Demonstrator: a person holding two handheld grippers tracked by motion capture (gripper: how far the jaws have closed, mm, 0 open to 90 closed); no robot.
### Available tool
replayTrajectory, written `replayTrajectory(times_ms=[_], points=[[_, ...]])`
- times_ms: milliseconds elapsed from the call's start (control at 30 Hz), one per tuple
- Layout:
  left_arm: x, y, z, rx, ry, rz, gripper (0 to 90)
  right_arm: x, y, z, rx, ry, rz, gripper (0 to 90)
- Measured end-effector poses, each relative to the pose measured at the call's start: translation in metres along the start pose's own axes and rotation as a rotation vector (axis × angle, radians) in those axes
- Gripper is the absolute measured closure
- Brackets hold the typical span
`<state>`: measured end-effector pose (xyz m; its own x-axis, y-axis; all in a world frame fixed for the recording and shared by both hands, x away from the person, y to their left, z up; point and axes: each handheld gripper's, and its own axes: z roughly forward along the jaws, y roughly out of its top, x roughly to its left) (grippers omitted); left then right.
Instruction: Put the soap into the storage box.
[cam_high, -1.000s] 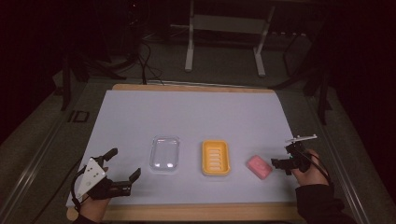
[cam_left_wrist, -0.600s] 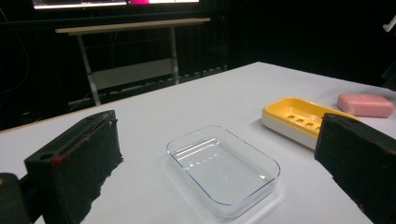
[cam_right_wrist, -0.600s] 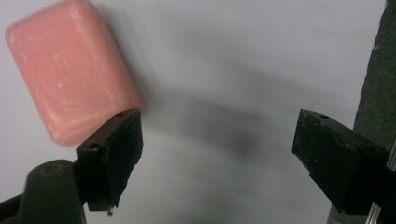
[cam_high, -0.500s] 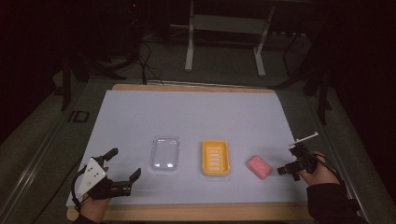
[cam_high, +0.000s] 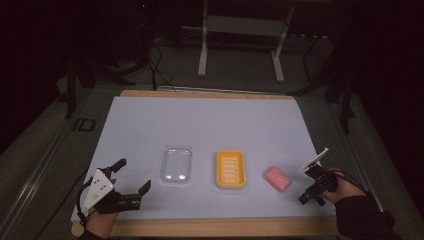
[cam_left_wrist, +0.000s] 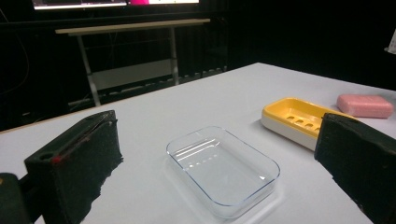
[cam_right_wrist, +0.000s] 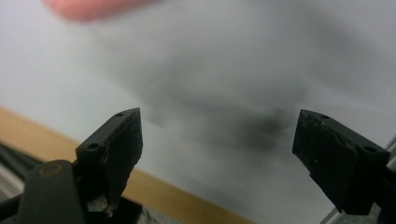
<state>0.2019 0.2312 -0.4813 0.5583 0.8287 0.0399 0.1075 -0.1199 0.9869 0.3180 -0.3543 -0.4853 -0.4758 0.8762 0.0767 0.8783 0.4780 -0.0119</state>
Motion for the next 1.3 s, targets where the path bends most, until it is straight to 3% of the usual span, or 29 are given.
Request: replayTrajectory(times_ms=[267,500,667,1033,1300], points=[[0.000,0.000,0.000,0.002,0.000,0.001,0.7,0.004,-0.001,0.002,0.051,0.031,-0.068,15.8],[0.000,0.000,0.000,0.002,0.001,0.001,0.7,0.015,0.000,0.001,0.082,0.050,-0.182,15.8],[0.000,0.000,0.000,0.001,-0.001,0.002,0.6,0.023,0.002,0.002,0.089,0.037,-0.257,15.8],[-0.001,0.000,0.000,0.002,-0.011,0.003,0.7,0.037,0.011,0.001,0.062,0.038,-0.355,13.5],[-0.002,0.000,0.001,0.003,-0.023,0.000,0.7,0.041,0.019,-0.004,0.015,0.044,-0.371,13.1]])
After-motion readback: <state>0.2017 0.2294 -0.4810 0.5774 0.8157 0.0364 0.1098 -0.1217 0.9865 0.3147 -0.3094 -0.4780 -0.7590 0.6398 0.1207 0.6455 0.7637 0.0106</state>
